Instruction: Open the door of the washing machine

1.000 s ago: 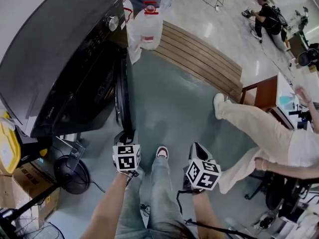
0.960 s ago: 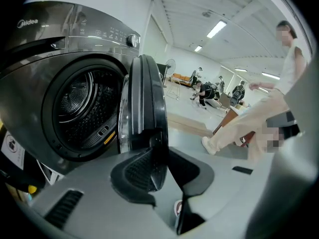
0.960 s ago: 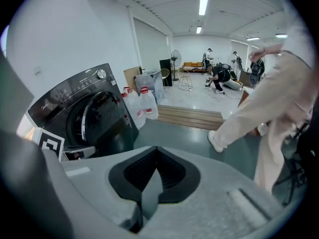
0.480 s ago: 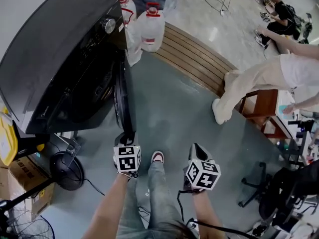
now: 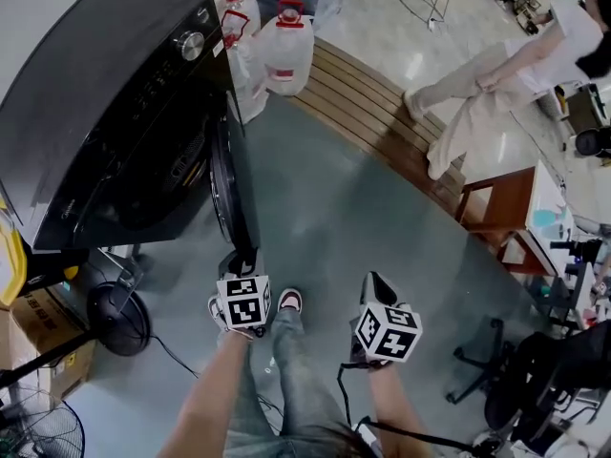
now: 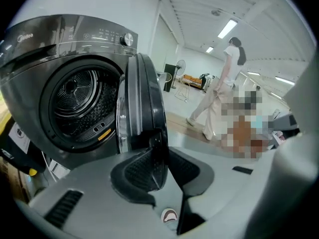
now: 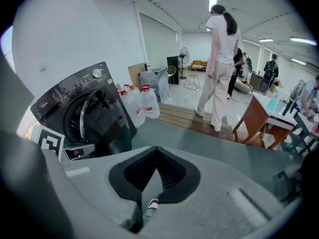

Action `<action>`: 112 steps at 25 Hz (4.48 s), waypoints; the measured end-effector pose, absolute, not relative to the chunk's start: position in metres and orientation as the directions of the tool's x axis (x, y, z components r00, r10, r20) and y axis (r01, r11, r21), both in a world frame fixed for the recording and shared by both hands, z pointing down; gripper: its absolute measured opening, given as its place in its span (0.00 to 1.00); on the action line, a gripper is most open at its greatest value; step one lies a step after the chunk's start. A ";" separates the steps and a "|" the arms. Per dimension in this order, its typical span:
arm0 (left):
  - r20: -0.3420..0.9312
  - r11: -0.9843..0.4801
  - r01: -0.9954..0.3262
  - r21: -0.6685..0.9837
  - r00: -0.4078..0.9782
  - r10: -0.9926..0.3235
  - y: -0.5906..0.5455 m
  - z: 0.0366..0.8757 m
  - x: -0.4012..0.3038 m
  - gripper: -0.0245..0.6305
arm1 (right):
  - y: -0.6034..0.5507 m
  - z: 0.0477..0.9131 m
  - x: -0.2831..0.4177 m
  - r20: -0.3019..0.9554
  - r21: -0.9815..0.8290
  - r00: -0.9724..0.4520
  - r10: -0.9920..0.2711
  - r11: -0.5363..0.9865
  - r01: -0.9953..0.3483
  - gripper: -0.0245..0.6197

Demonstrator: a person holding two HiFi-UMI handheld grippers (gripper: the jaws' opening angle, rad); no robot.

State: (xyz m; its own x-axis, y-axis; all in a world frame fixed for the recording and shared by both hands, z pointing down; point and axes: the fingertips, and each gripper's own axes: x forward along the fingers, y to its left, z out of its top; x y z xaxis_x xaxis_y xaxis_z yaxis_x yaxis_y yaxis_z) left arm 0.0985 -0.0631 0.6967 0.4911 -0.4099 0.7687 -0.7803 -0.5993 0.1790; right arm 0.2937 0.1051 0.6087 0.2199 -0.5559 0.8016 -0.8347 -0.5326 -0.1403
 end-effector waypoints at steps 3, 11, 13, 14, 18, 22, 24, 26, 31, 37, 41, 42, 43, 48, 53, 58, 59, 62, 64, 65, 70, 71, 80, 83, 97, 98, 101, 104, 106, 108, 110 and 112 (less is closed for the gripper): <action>0.768 -0.584 -0.792 0.179 0.483 -0.420 -0.061 0.697 0.110 0.18 | 0.106 0.612 0.306 0.802 -0.144 0.216 -0.557 -0.531 -0.835 0.05; 0.778 -0.537 -0.824 0.181 0.454 -0.434 -0.055 0.698 0.139 0.18 | 0.113 0.616 0.333 0.805 -0.152 0.208 -0.556 -0.531 -0.834 0.05; 0.781 -0.532 -0.828 0.179 0.448 -0.434 -0.053 0.698 0.145 0.18 | 0.114 0.616 0.340 0.804 -0.153 0.210 -0.557 -0.534 -0.831 0.05; 0.782 -0.530 -0.829 0.176 0.445 -0.436 -0.053 0.697 0.148 0.18 | 0.114 0.615 0.343 0.803 -0.154 0.211 -0.557 -0.536 -0.830 0.05; 0.782 -0.518 -0.838 0.175 0.437 -0.443 -0.051 0.697 0.161 0.19 | 0.119 0.617 0.356 0.804 -0.153 0.219 -0.552 -0.549 -0.822 0.05; 0.785 -0.512 -0.840 0.180 0.436 -0.440 -0.050 0.697 0.178 0.19 | 0.125 0.622 0.366 0.808 -0.155 0.225 -0.544 -0.566 -0.810 0.05; 0.788 -0.509 -0.842 0.182 0.434 -0.437 -0.049 0.697 0.186 0.19 | 0.127 0.624 0.369 0.811 -0.156 0.227 -0.539 -0.573 -0.804 0.05; 0.788 -0.507 -0.842 0.184 0.435 -0.437 -0.049 0.696 0.194 0.19 | 0.128 0.625 0.373 0.813 -0.157 0.229 -0.536 -0.580 -0.799 0.05; 0.783 -0.500 -0.844 0.192 0.439 -0.441 -0.048 0.696 0.213 0.20 | 0.131 0.627 0.383 0.813 -0.159 0.236 -0.532 -0.593 -0.790 0.05; 0.781 -0.488 -0.850 0.200 0.439 -0.444 -0.049 0.697 0.233 0.20 | 0.138 0.632 0.396 0.817 -0.157 0.249 -0.520 -0.616 -0.772 0.05; 0.784 -0.473 -0.856 0.206 0.434 -0.444 -0.051 0.697 0.246 0.20 | 0.141 0.635 0.403 0.818 -0.159 0.256 -0.515 -0.630 -0.760 0.05; 0.784 -0.470 -0.858 0.208 0.433 -0.444 -0.052 0.697 0.249 0.20 | 0.142 0.635 0.405 0.817 -0.160 0.259 -0.515 -0.634 -0.757 0.05; 0.785 -0.466 -0.859 0.210 0.433 -0.443 -0.052 0.697 0.253 0.20 | 0.143 0.636 0.408 0.816 -0.160 0.262 -0.515 -0.637 -0.754 0.05; 0.791 -0.449 -0.869 0.211 0.421 -0.444 -0.054 0.696 0.271 0.20 | 0.152 0.637 0.423 0.812 -0.163 0.281 -0.511 -0.661 -0.732 0.05; 0.789 -0.436 -0.875 0.210 0.415 -0.452 -0.058 0.696 0.287 0.21 | 0.166 0.642 0.436 0.812 -0.158 0.303 -0.498 -0.689 -0.707 0.05; 0.794 -0.418 -0.883 0.212 0.405 -0.453 -0.061 0.695 0.301 0.21 | 0.179 0.644 0.448 0.811 -0.161 0.321 -0.489 -0.713 -0.682 0.05; 0.796 -0.414 -0.885 0.213 0.402 -0.452 -0.062 0.695 0.303 0.21 | 0.182 0.645 0.449 0.810 -0.162 0.324 -0.488 -0.718 -0.677 0.05; 0.798 -0.411 -0.887 0.211 0.399 -0.452 -0.064 0.695 0.307 0.21 | 0.188 0.646 0.451 0.807 -0.168 0.335 -0.486 -0.733 -0.660 0.05; 0.794 -0.416 -0.885 0.208 0.401 -0.456 -0.065 0.695 0.310 0.21 | 0.193 0.646 0.452 0.806 -0.173 0.342 -0.484 -0.744 -0.645 0.05; 0.792 -0.417 -0.885 0.206 0.401 -0.460 -0.065 0.695 0.313 0.21 | 0.196 0.647 0.453 0.806 -0.174 0.345 -0.481 -0.750 -0.638 0.05; 0.786 -0.425 -0.880 0.210 0.411 -0.463 -0.070 0.694 0.334 0.22 | 0.213 0.651 0.454 0.815 -0.171 0.353 -0.459 -0.773 -0.611 0.05; 0.786 -0.427 -0.878 0.217 0.416 -0.457 -0.070 0.694 0.337 0.22 | 0.215 0.652 0.454 0.817 -0.169 0.353 -0.455 -0.775 -0.609 0.05; 0.791 -0.448 -0.860 0.243 0.443 -0.422 -0.074 0.694 0.355 0.22 | 0.212 0.640 0.452 0.808 -0.171 0.369 -0.460 -0.782 -0.600 0.05; 0.791 -0.457 -0.853 0.251 0.453 -0.410 -0.075 0.693 0.359 0.22 | 0.210 0.636 0.453 0.803 -0.171 0.374 -0.463 -0.781 -0.601 0.05; 0.781 -0.532 -0.808 0.253 0.495 -0.380 -0.073 0.694 0.363 0.22 | 0.210 0.640 0.444 0.810 -0.168 0.359 -0.464 -0.769 -0.616 0.05; 0.783 -0.539 -0.804 0.250 0.496 -0.377 -0.073 0.694 0.362 0.22 | 0.209 0.640 0.443 0.809 -0.168 0.358 -0.466 -0.768 -0.618 0.05; 0.788 -0.563 -0.792 0.235 0.495 -0.367 -0.070 0.694 0.358 0.23 | 0.206 0.639 0.440 0.807 -0.173 0.355 -0.472 -0.764 -0.622 0.05; 0.791 -0.577 -0.783 0.233 0.498 -0.355 -0.064 0.693 0.353 0.23 | 0.203 0.638 0.436 0.805 -0.177 0.350 -0.478 -0.758 -0.628 0.05; 0.791 -0.583 -0.778 0.234 0.501 -0.352 -0.059 0.691 0.347 0.23 | 0.200 0.636 0.434 0.803 -0.179 0.348 -0.483 -0.753 -0.633 0.05; 0.785 -0.591 -0.771 0.237 0.510 -0.351 -0.054 0.686 0.340 0.22 | 0.197 0.633 0.433 0.801 -0.179 0.348 -0.488 -0.748 -0.639 0.05; 0.780 -0.600 -0.763 0.241 0.520 -0.348 -0.051 0.680 0.330 0.22 | 0.193 0.630 0.430 0.798 -0.178 0.347 -0.493 -0.742 -0.646 0.05; 0.774 -0.607 -0.756 0.245 0.529 -0.348 -0.051 0.672 0.317 0.22 | 0.186 0.625 0.424 0.794 -0.180 0.344 -0.501 -0.735 -0.654 0.05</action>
State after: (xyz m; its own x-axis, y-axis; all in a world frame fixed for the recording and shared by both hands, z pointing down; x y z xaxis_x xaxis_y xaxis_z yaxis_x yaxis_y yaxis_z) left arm 0.3170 -0.0506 0.6715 0.5295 -0.3483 0.7735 -0.7564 -0.6066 0.2447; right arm 0.4245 0.1862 0.6253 0.3438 -0.5007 0.7944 -0.6543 -0.7345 -0.1799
